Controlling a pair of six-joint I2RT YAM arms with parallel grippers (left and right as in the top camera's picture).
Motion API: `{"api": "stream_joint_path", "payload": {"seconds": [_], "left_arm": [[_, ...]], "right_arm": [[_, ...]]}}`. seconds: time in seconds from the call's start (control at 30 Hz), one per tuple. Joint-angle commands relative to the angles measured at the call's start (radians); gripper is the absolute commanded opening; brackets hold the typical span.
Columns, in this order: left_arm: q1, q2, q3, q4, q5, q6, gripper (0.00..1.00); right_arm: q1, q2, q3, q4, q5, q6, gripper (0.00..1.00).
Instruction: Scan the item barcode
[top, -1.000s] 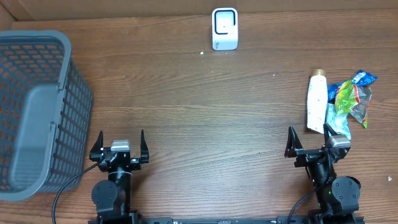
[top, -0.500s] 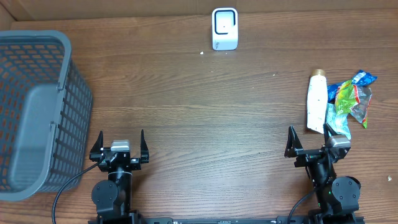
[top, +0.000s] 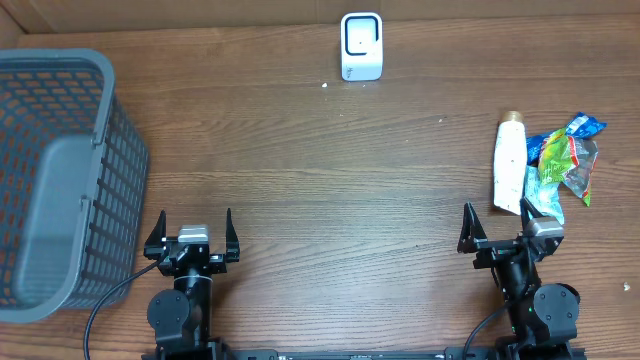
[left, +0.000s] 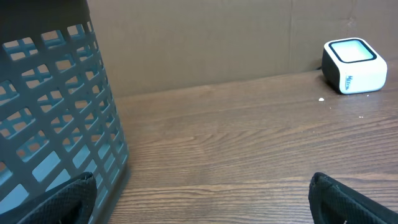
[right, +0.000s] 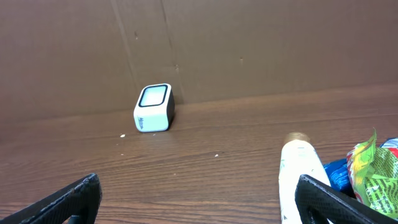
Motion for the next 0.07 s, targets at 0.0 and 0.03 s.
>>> {"api": "stream_joint_path", "payload": {"seconds": [0.0, 0.03], "left_arm": [[0.002, -0.011, -0.005, 0.000, -0.004, -0.010, 1.00], [0.002, -0.011, -0.005, 0.000, -0.004, -0.010, 1.00]], "right_arm": [[0.006, -0.012, -0.010, 0.006, 0.001, -0.004, 1.00], [0.006, -0.012, -0.010, 0.006, 0.001, -0.004, 1.00]]}}
